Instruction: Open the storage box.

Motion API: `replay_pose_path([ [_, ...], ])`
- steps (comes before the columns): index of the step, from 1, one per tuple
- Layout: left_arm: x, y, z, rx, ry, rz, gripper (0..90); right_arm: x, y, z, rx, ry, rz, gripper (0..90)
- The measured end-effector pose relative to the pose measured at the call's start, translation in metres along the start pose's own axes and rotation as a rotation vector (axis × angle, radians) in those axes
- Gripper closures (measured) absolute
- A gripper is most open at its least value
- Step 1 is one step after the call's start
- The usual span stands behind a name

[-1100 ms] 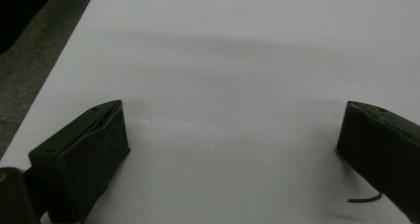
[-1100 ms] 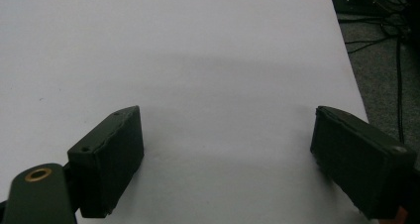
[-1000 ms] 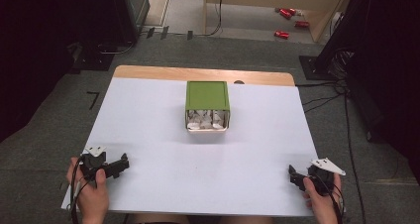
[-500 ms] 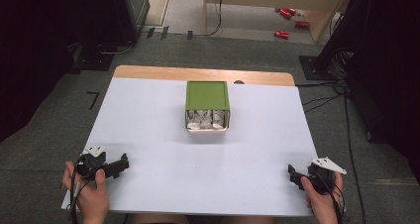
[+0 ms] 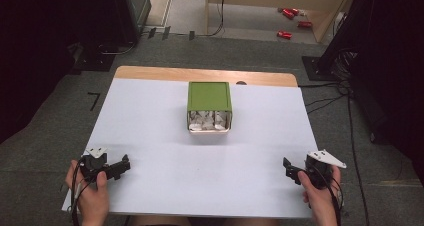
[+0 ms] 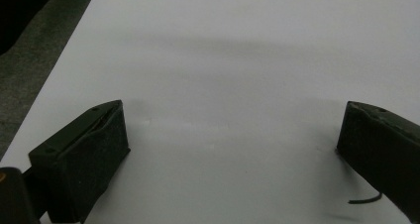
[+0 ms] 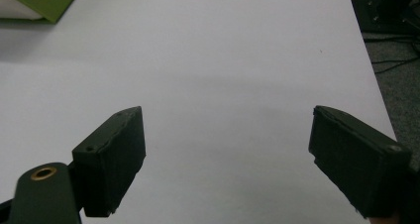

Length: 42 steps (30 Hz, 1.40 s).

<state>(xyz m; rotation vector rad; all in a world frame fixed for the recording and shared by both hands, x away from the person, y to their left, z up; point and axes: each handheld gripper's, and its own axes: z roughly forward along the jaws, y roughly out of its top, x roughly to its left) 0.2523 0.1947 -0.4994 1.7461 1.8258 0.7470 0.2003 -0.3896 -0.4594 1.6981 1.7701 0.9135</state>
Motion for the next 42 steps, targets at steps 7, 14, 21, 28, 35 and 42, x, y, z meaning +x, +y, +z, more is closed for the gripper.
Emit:
replay_pose_path([
  [7, 0.0, 0.0, 0.0, 0.0, 0.0, 0.0, 0.0, 0.017, 0.015, 0.002, -0.016, 0.023, -0.029, 14.3],
  [14, 0.0, 0.0, 0.0, 0.001, -0.001, -0.001, 0.0, 0.031, 0.027, 0.008, -0.018, 0.036, -0.041, 14.3],
  [21, 0.0, 0.0, 0.0, 0.001, -0.001, 0.0, 0.0, 0.043, 0.033, 0.013, -0.014, 0.058, -0.05, 15.0],
  [28, 0.0, 0.0, 0.0, 0.002, -0.001, 0.0, 0.0, 0.053, 0.041, 0.016, -0.024, 0.065, -0.052, 15.3],
  [35, 0.0, 0.0, 0.0, 0.002, -0.002, -0.001, 0.0, 0.063, 0.049, 0.019, -0.037, 0.066, -0.052, 16.5],
  [42, 0.0, 0.0, 0.0, 0.002, -0.002, -0.001, 0.0, 0.074, 0.055, 0.022, -0.051, 0.072, -0.066, 17.7],
])
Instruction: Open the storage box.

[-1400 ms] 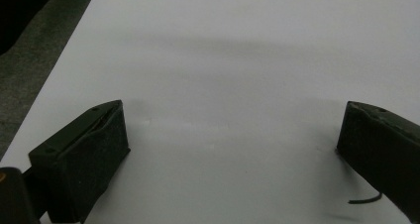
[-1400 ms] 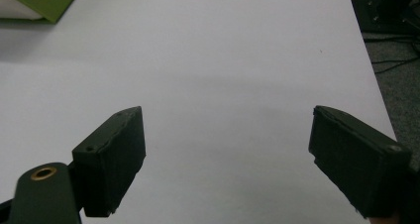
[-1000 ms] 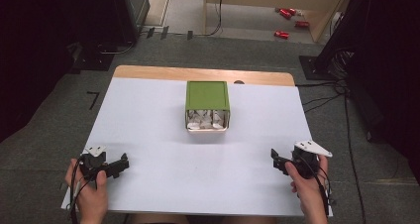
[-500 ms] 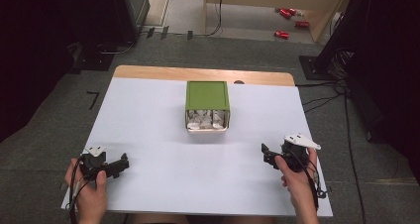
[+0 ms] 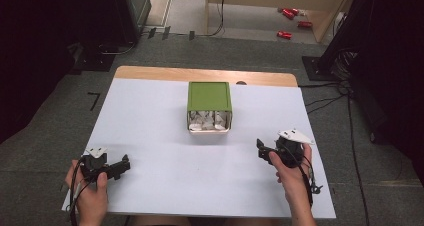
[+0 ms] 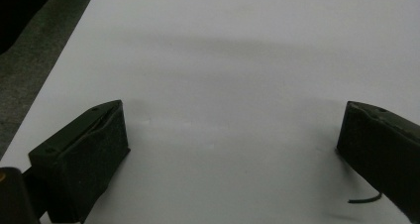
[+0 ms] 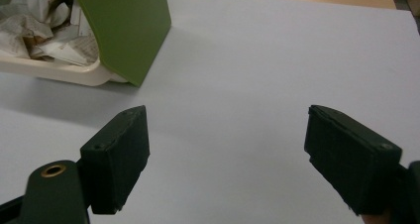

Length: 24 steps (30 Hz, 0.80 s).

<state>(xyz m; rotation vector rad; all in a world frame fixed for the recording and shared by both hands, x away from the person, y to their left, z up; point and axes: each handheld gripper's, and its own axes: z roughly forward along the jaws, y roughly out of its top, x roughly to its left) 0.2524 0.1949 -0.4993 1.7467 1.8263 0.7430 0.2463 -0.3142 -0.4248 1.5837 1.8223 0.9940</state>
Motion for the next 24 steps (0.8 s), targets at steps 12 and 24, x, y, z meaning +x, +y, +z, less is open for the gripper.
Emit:
replay_pose_path([
  [12, 0.0, 0.0, 0.0, 0.0, 0.0, 0.0, 0.0, 0.023, 0.011, 0.015, -0.008, 0.029, -0.017, 19.2],
  [24, 0.0, 0.0, 0.0, 0.0, 0.0, -0.001, 0.0, 0.039, 0.019, 0.027, -0.007, 0.043, -0.004, 21.5],
])
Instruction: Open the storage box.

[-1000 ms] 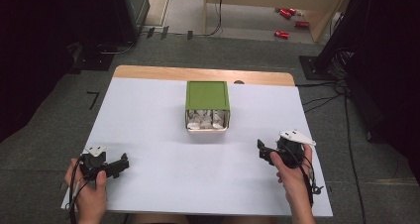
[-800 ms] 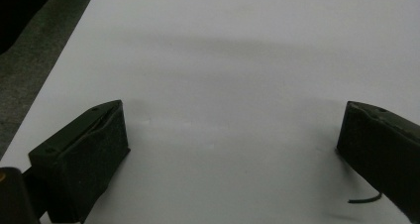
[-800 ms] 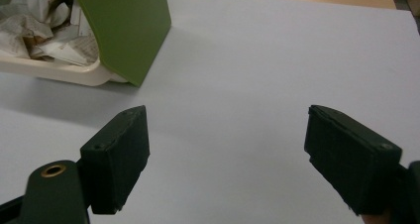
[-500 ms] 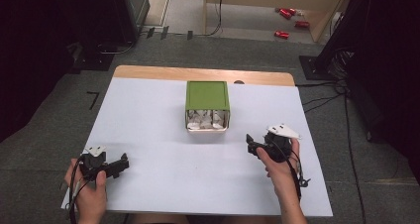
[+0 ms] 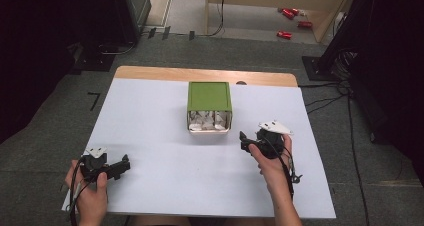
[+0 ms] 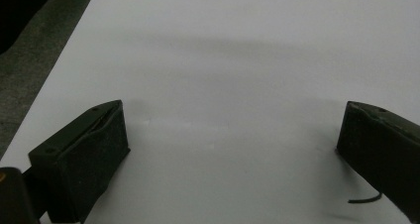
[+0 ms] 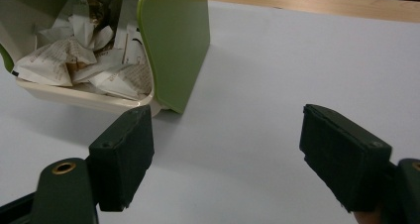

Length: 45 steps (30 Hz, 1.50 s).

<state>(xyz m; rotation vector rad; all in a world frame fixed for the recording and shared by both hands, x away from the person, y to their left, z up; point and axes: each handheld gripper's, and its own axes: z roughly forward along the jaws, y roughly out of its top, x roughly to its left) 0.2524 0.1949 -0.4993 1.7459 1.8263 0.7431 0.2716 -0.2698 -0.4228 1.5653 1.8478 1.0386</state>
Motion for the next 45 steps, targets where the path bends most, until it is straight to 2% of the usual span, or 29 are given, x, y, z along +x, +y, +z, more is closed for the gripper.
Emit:
replay_pose_path([
  [6, 0.0, 0.0, 0.0, 0.0, 0.0, 0.0, 0.0, 0.01, 0.004, 0.007, -0.004, -0.014, -0.008, 22.1],
  [21, 0.0, 0.0, 0.0, 0.0, 0.0, 0.0, 0.0, 0.03, 0.012, 0.03, -0.004, 0.008, -0.013, 24.5],
  [27, 0.0, 0.0, 0.0, 0.002, 0.0, 0.002, 0.0, 0.036, 0.014, 0.042, -0.008, -0.017, -0.022, 26.1],
  [30, 0.0, 0.0, 0.0, 0.002, 0.0, 0.002, 0.0, 0.039, 0.015, 0.048, -0.018, -0.045, -0.026, 29.6],
  [35, 0.0, 0.0, 0.0, 0.002, 0.0, 0.002, 0.0, 0.037, 0.014, 0.06, -0.009, -0.07, -0.002, 37.7],
  [38, 0.0, 0.0, 0.0, 0.002, 0.0, 0.002, 0.0, 0.034, 0.014, 0.067, 0.004, -0.058, 0.02, 45.8],
  [39, 0.0, 0.0, 0.0, 0.002, 0.0, 0.002, 0.0, 0.034, 0.014, 0.067, 0.004, -0.058, 0.02, 45.8],
  [40, 0.0, 0.0, 0.0, 0.002, 0.0, 0.002, 0.0, 0.031, 0.013, 0.07, 0.037, -0.032, 0.042, 47.3],
  [45, 0.0, 0.0, 0.0, 0.002, -0.001, 0.002, 0.0, 0.03, 0.011, 0.077, 0.037, -0.009, 0.053, 50.7],
])
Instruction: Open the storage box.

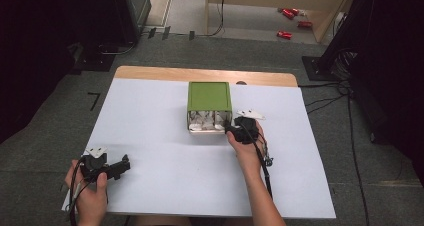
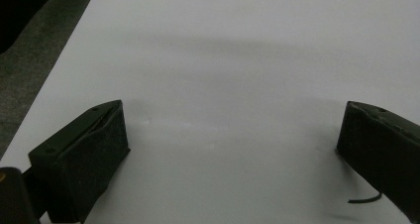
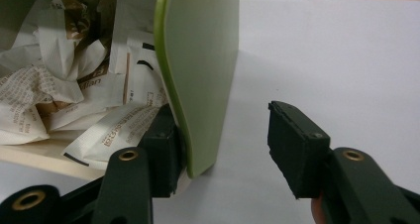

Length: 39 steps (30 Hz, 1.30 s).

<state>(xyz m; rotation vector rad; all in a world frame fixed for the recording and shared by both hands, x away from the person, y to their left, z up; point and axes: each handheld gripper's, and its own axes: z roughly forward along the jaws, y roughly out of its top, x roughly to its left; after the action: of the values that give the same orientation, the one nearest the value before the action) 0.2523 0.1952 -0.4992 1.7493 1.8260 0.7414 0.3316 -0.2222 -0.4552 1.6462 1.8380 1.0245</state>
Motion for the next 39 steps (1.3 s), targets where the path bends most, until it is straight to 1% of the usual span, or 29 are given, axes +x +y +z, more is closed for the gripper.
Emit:
replay_pose_path([
  [2, 0.0, 0.0, 0.0, 0.0, 0.0, 0.0, 0.0, 0.003, -0.001, 0.002, -0.003, -0.004, 0.006, 54.5],
  [3, 0.0, 0.0, 0.0, 0.0, 0.0, 0.0, 0.0, 0.005, -0.002, 0.003, -0.006, -0.01, -0.002, 56.5],
  [4, 0.0, 0.0, 0.0, 0.0, 0.0, 0.0, 0.0, 0.005, -0.002, 0.003, -0.006, -0.01, -0.002, 56.5],
  [5, 0.0, 0.0, 0.0, 0.0, 0.0, -0.001, 0.0, 0.009, -0.002, 0.005, -0.009, -0.025, -0.021, 60.3],
  [7, 0.0, 0.0, 0.0, 0.0, 0.0, -0.001, 0.0, 0.012, -0.003, 0.008, -0.013, -0.033, -0.024, 62.7],
  [10, 0.0, 0.0, 0.0, 0.0, 0.0, -0.001, 0.0, 0.012, -0.005, 0.011, -0.02, -0.024, 0.003, 64.6],
  [11, 0.0, 0.0, 0.0, 0.0, 0.0, -0.001, 0.0, 0.012, -0.005, 0.012, -0.022, -0.022, 0.014, 66.9],
  [12, 0.0, 0.0, 0.0, 0.0, 0.0, -0.001, 0.0, 0.012, -0.005, 0.012, -0.017, -0.011, 0.031, 67.7],
  [13, 0.0, 0.0, 0.0, 0.0, 0.0, 0.0, 0.0, 0.012, -0.004, 0.012, -0.014, -0.01, 0.036, 68.8],
  [14, 0.0, 0.0, 0.0, 0.0, 0.0, 0.0, 0.0, 0.012, -0.004, 0.012, -0.014, -0.01, 0.036, 68.8],
  [17, 0.0, 0.0, 0.0, 0.0, 0.0, 0.0, 0.0, 0.014, -0.005, 0.01, -0.013, -0.007, 0.03, 73.2],
  [22, 0.0, 0.0, 0.0, 0.0, 0.0, 0.0, 0.0, 0.016, -0.005, 0.008, -0.011, -0.006, 0.034, 74.1],
  [23, 0.0, 0.0, 0.0, 0.0, 0.0, 0.0, 0.0, 0.015, -0.006, 0.006, -0.014, 0.007, 0.04, 72.9],
  [26, 0.0, 0.0, 0.0, -0.001, -0.001, -0.002, 0.0, 0.013, -0.009, 0.003, -0.024, 0.027, 0.048, 72.4],
  [29, 0.0, 0.0, 0.0, -0.001, -0.001, -0.002, 0.0, 0.013, -0.01, -0.001, -0.026, 0.032, 0.06, 73.0],
  [30, 0.0, 0.0, 0.0, -0.001, -0.001, -0.002, 0.0, 0.015, -0.011, -0.003, -0.022, 0.026, 0.05, 73.3],
  [32, 0.0, 0.0, 0.0, -0.001, -0.001, -0.002, 0.0, 0.016, -0.011, -0.005, -0.015, 0.021, 0.048, 73.4],
  [35, 0.0, 0.0, 0.0, -0.001, 0.0, -0.002, 0.0, 0.016, -0.012, -0.007, 0.002, 0.027, 0.053, 73.3],
  [39, 0.0, 0.0, 0.0, -0.001, -0.001, -0.002, 0.0, 0.016, -0.014, -0.012, 0.013, 0.028, 0.045, 73.2],
])
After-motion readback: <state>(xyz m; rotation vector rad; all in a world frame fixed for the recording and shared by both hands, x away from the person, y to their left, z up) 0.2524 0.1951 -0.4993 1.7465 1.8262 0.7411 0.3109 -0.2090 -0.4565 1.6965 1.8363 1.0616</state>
